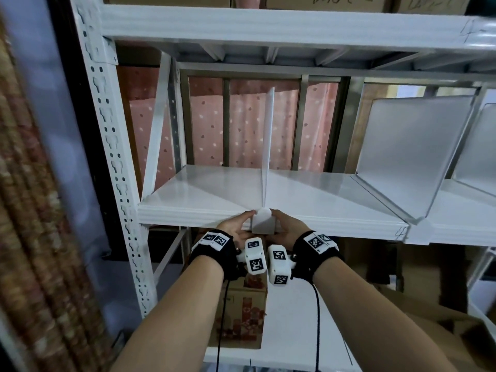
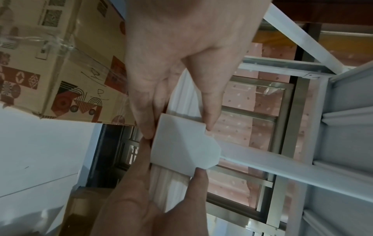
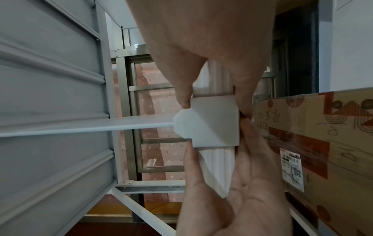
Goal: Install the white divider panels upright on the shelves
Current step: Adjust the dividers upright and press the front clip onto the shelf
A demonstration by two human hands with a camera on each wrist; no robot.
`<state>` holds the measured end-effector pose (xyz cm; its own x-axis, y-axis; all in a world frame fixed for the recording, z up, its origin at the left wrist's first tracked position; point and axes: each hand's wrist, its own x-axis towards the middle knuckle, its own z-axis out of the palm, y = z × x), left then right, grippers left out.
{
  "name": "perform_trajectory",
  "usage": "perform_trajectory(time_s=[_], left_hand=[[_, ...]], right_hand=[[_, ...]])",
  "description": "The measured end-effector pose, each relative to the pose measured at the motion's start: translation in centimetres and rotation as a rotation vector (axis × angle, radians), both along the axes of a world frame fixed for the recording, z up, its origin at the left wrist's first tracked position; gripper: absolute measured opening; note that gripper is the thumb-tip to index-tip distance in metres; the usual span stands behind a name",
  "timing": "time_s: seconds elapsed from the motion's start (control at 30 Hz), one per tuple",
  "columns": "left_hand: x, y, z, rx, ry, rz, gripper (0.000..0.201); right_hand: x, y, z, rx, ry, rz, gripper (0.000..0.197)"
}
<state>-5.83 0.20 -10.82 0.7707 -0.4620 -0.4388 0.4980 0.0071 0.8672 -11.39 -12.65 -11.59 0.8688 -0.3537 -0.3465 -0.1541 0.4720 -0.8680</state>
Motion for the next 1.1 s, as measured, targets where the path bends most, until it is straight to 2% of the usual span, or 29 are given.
perform_trajectory(time_s=[0.07, 0.2, 0.33, 0.4, 0.47, 0.57, 0.77, 0.83, 0.9, 1.03, 1.1], left_hand=[[-0.3, 0.1, 0.1, 0.003, -0.016, 0.007, 0.039], [-0.7, 0.2, 0.5, 0.006, -0.025, 0.007, 0.028], [-0.9, 0.4, 0.7, 0.036, -0.023, -0.005, 0.029], [-1.2, 0.6, 1.0, 0.021, -0.017, -0.006, 0.04], [-1.1, 0.6, 0.8, 0.018, -0.014, -0.009, 0.047], [-1.3, 0.8, 0.9, 0.005, -0.01, -0.008, 0.038], [-1.8, 1.2, 1.5, 0.11, -0.089, -0.015, 0.036], [-1.8, 1.2, 1.6, 0.086, -0.096, -0.017, 0.038], [-1.6, 1.0, 1.4, 0.047, -0.09, 0.005, 0.041], [-1.7, 1.0, 1.4, 0.006, -0.085, 0.019, 0.032], [-1.8, 1.0, 1.8, -0.007, -0.098, 0.02, 0.031]], right_hand=[[0.3, -0.1, -0.5, -0.059, -0.01, -0.034, 0.024], [0.6, -0.2, -0.5, -0.123, 0.065, -0.122, 0.04], [0.0, 0.4, 0.2, -0.1, 0.086, -0.078, 0.021], [-0.4, 0.5, 0.8, -0.06, 0.071, -0.037, 0.018], [-0.4, 0.4, 0.9, -0.027, 0.044, -0.024, 0.018], [-0.8, 0.6, 1.3, -0.046, 0.068, -0.029, 0.021], [-0.4, -0.2, 2.4, -0.187, 0.131, -0.063, 0.03], [-0.2, -0.2, 2.3, -0.177, 0.138, -0.062, 0.033], [-0.8, 0.3, 2.8, -0.169, 0.157, -0.075, 0.028], [-0.4, -0.6, 2.0, -0.17, 0.178, -0.088, 0.035], [-0.2, -0.9, 1.8, -0.139, 0.17, -0.071, 0.026]])
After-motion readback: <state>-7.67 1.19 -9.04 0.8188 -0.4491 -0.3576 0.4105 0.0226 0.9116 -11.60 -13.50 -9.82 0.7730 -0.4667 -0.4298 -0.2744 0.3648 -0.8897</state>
